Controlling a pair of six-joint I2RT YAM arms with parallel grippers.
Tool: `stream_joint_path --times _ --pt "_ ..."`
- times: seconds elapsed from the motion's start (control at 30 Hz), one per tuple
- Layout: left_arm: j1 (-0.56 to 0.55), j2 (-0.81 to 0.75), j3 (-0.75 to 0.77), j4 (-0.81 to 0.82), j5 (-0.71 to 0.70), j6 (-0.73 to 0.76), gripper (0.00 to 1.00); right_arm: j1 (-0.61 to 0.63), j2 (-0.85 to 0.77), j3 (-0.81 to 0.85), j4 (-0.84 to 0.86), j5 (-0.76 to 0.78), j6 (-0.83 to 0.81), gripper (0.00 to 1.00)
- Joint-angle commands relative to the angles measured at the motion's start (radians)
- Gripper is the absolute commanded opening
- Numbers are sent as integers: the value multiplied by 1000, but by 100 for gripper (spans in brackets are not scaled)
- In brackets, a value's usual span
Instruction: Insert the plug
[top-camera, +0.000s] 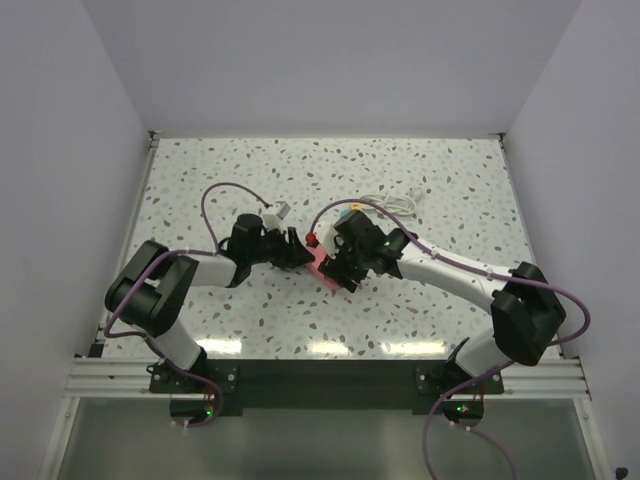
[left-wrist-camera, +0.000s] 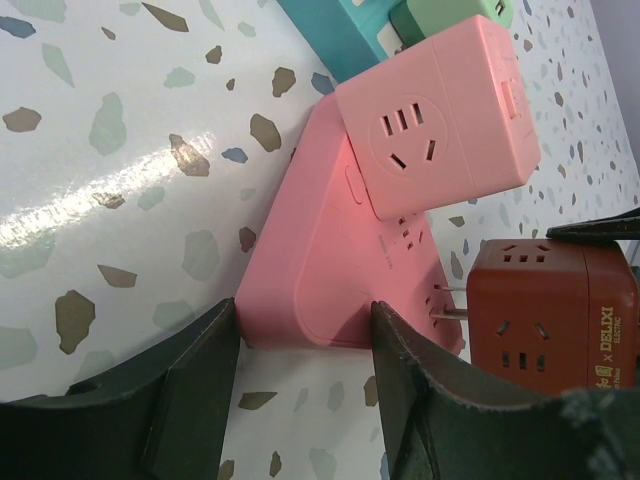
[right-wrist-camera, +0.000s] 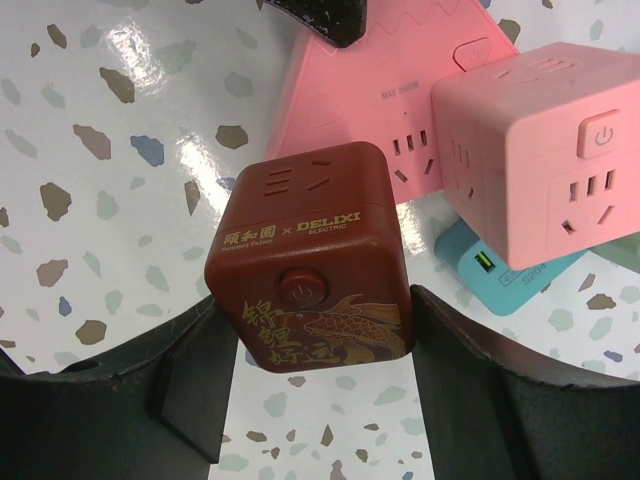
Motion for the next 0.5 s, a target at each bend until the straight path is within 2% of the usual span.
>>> stream_joint_path --times 0.0,0.47 --pt "0 -3 38 -24 23 84 45 2 34 22 2 -52 -11 0" --pt "27 30 90 -87 29 137 46 4 77 41 -53 6 -10 0"
